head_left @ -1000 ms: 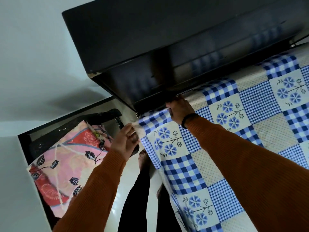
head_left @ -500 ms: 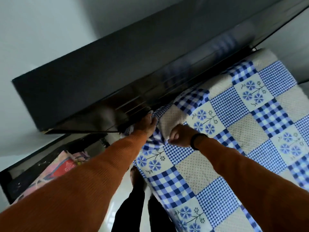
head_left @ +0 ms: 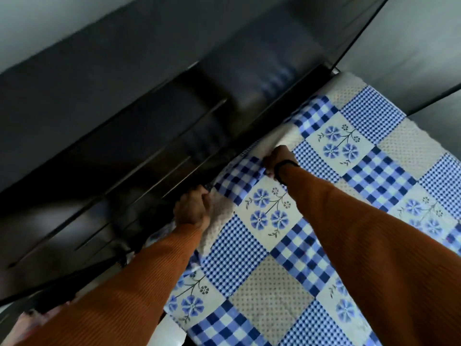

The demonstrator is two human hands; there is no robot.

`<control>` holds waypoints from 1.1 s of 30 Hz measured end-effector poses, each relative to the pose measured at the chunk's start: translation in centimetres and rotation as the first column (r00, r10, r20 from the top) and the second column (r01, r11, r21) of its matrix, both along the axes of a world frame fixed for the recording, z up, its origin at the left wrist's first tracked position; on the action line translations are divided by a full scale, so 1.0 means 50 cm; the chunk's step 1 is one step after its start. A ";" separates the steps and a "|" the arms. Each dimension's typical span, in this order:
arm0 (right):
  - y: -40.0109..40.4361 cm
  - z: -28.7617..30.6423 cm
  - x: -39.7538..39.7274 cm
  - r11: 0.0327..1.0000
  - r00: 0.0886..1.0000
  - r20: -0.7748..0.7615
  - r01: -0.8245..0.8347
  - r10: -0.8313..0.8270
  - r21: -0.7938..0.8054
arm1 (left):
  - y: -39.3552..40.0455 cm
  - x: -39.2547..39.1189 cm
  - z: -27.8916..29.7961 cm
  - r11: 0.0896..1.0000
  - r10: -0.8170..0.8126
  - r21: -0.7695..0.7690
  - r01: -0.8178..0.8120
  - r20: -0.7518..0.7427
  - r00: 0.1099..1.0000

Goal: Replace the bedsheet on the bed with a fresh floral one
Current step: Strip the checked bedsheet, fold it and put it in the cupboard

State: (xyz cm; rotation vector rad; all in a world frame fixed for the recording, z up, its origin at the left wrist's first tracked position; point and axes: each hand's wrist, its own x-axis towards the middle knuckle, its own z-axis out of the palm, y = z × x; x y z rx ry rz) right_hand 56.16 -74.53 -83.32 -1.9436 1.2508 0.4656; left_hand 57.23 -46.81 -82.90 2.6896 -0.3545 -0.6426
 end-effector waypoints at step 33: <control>-0.544 0.073 0.124 0.927 0.979 0.070 0.206 -0.193 -0.313 | -0.744 0.185 -0.097 0.906 0.051 -0.354 -0.233 -0.456 0.888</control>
